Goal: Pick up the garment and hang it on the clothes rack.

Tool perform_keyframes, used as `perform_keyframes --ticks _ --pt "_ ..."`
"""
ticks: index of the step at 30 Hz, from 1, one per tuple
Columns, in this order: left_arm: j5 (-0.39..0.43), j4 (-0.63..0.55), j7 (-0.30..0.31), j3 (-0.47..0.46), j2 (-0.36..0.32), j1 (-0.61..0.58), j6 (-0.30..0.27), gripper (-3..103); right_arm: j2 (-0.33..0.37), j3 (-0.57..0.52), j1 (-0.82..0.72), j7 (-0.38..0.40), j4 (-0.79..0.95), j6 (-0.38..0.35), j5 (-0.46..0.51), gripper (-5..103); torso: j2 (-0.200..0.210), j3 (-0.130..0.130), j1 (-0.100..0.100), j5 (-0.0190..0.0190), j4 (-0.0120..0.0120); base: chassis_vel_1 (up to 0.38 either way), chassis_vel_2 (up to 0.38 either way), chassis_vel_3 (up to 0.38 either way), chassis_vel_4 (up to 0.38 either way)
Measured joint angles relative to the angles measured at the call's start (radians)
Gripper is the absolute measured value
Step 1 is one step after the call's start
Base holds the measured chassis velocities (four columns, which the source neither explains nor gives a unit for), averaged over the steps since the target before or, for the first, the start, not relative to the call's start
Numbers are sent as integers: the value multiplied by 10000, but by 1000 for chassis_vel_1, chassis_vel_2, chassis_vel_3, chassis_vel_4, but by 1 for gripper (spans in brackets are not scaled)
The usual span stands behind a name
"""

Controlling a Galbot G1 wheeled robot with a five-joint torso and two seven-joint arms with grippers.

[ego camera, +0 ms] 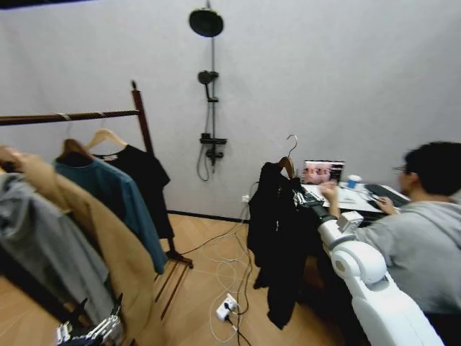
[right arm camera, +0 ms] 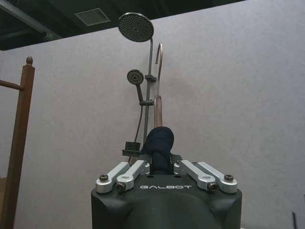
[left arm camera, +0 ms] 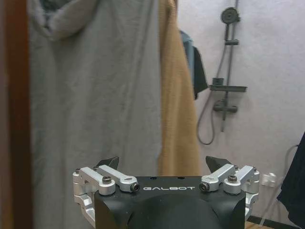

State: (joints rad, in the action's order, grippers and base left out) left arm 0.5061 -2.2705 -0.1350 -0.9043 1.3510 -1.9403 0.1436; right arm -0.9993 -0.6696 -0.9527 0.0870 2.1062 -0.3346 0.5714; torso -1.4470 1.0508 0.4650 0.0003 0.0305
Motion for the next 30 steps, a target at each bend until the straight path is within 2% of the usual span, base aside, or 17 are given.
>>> perform_keyframes --ticks 13,17,23,30 --pt "0 0 3 0 0 0 0 100 -33 -198 -209 45 -70 97 -80 16 5 4 11 -2 -4 -29 242 236 -34" --pt "0 0 2 0 -1 0 0 100 -93 -140 -198 -37 -90 90 -113 16 5 3 12 -3 4 -68 55 64 -80" --pt "0 0 0 0 0 0 0 100 157 -182 227 -446 -869 286 -46 16 0 0 0 -2 2 25 -6 -4 27" --pt "0 0 0 0 0 0 0 100 232 -183 419 -498 -1326 381 3 16 1 0 0 -3 3 47 13 19 47"
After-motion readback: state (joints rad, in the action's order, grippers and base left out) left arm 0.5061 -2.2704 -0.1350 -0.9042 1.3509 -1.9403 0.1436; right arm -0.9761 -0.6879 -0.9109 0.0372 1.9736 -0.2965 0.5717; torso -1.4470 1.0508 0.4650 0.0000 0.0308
